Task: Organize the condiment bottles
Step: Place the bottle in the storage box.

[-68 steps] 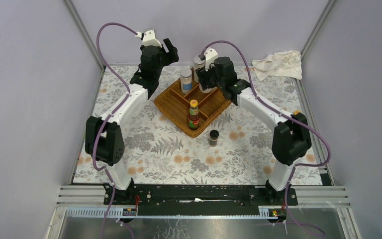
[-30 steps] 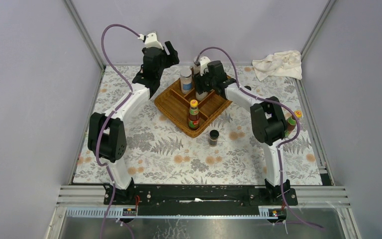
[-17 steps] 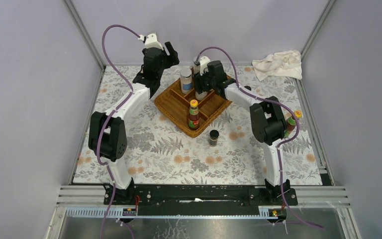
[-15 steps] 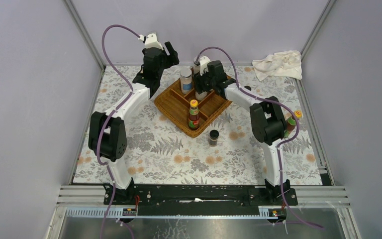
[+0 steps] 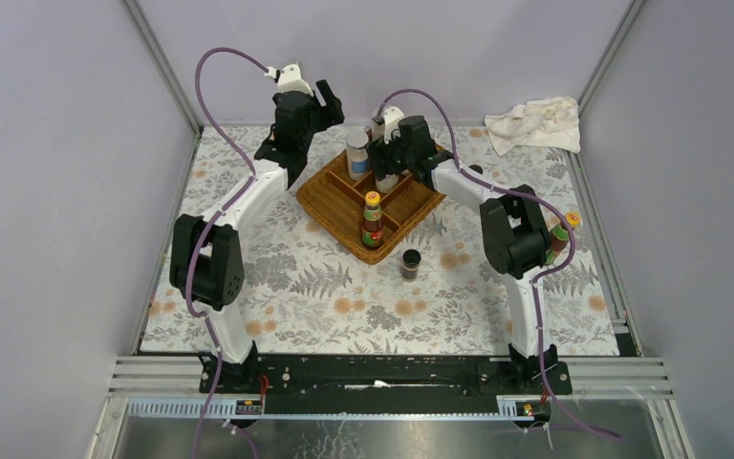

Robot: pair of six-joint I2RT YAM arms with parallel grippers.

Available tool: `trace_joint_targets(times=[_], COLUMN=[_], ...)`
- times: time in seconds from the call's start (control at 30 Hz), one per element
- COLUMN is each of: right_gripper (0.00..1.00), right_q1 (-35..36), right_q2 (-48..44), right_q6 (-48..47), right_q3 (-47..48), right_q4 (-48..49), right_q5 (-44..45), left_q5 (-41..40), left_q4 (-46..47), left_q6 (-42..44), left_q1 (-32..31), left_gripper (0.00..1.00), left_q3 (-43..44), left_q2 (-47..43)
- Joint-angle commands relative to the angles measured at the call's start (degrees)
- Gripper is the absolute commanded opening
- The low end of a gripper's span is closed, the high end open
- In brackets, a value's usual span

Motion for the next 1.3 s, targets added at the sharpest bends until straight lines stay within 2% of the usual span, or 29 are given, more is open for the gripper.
trace_joint_targets(times=[0.0,0.9,1.27], right_gripper=[0.89,0.92,0.93], right_q1=[-0.02,-0.03,-0.01], right_q2=[-1.64,-7.60,-16.83], right_q6=[-0.17,-2.60,-1.88], right_q3=[1.14,3.70,1.98], right_q4=[2.84,2.78,1.43], right_q5=[-1.41,1.12,3.69], left_q5=[0.71,1.12,0.68], left_q4=[2.46,2.57,2.76], left_q6=[-0.69,-0.99,-1.17], left_q1=[0.25,-0.34,-1.70], left_gripper=[0.83,0.83,0.83], left_q3=[0.65,0.61,0.40], left_q2=[1.00,-0.02,-1.85])
